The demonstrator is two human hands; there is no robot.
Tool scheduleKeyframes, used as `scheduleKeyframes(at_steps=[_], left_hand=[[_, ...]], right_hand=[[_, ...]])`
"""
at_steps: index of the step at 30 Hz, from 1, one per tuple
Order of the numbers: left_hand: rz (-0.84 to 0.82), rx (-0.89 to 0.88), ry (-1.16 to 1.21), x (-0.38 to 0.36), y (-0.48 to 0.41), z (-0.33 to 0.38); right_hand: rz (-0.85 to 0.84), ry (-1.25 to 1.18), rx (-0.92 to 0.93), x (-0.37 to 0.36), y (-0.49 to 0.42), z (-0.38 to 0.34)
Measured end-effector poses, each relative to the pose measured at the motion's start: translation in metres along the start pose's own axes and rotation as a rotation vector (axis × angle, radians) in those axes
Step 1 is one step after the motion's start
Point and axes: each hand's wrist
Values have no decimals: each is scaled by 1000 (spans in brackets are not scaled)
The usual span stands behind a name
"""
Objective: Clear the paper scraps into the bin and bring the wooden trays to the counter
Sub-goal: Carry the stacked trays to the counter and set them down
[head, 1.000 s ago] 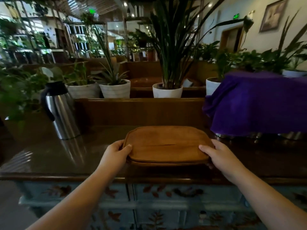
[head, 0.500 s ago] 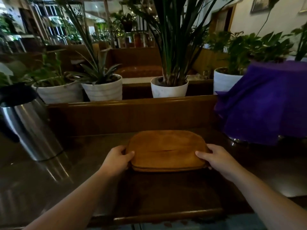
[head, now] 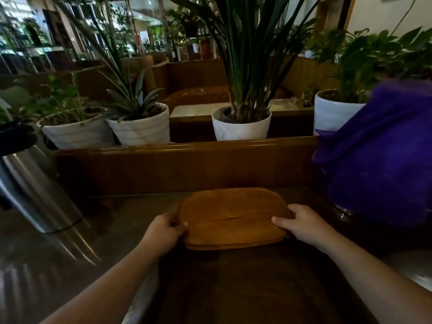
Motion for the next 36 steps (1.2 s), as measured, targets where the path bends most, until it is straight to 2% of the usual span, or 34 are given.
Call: scheduleKeyframes(at_steps=[5,22,36], left_hand=[[-5,43,27,0,-4,0],[-19,-17,-235,1,-9,9],[-65,-96,-353,3,-5,12]], right_hand=[[-12,66,46,2,-7,-1],[-20,301,74,-1,-29,11],[-42,318,69,-1,-27,21]])
Point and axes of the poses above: each hand's wrist, its own y-axis away from the middle knuckle, its own x-axis out of the back of the hand, z = x × y, and after that the axes turned 5 degrees about z, right-handed
